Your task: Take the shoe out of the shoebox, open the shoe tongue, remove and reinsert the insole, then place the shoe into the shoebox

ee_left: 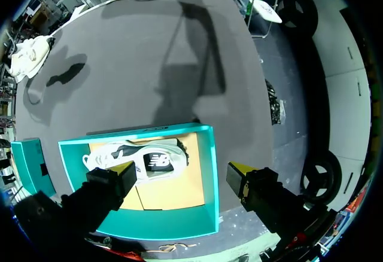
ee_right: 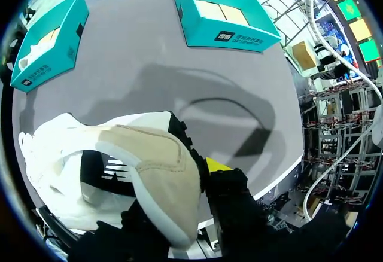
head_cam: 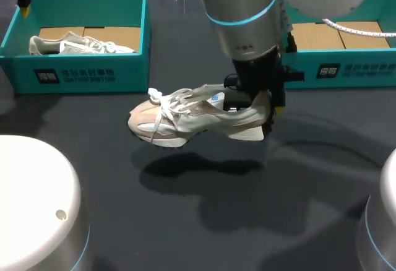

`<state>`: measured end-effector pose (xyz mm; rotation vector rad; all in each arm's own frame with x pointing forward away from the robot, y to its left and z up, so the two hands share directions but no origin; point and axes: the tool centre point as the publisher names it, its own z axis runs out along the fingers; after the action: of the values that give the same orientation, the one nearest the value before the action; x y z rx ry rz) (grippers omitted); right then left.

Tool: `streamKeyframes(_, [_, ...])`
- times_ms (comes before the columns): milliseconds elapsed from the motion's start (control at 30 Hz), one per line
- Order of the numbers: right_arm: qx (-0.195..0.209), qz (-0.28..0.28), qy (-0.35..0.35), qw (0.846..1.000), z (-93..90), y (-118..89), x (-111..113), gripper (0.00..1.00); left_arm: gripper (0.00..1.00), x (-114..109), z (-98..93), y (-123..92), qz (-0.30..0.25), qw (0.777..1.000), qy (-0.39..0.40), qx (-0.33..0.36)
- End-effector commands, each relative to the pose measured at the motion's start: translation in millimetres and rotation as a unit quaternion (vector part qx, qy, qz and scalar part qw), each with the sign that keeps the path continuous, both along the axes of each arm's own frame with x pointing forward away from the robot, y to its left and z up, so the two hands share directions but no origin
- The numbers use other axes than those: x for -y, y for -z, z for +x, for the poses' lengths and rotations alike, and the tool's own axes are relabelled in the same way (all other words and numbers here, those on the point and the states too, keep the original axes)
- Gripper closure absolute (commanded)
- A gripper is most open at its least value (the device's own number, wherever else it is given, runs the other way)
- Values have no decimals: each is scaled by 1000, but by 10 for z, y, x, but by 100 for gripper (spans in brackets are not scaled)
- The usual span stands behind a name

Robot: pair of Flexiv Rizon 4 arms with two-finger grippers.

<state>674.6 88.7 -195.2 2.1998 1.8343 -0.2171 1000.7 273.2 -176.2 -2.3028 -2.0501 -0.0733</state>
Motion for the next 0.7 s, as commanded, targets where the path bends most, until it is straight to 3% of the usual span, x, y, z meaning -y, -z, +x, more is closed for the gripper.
streamKeyframes(33, [2, -3, 16, 1000, -57, 386, -80, 100, 0, -4, -2, -1, 1, 1000, 1, 1])
streamKeyframes(367, [-4, 19, 4, 1000, 29, 927, -40, 100, 0, -4, -2, -1, 1, 1000, 1, 1])
streamKeyframes(700, [-23, 42, 12, 999, -30, 1320, 59, 100, 0, -4, -2, -1, 1, 1000, 1, 1])
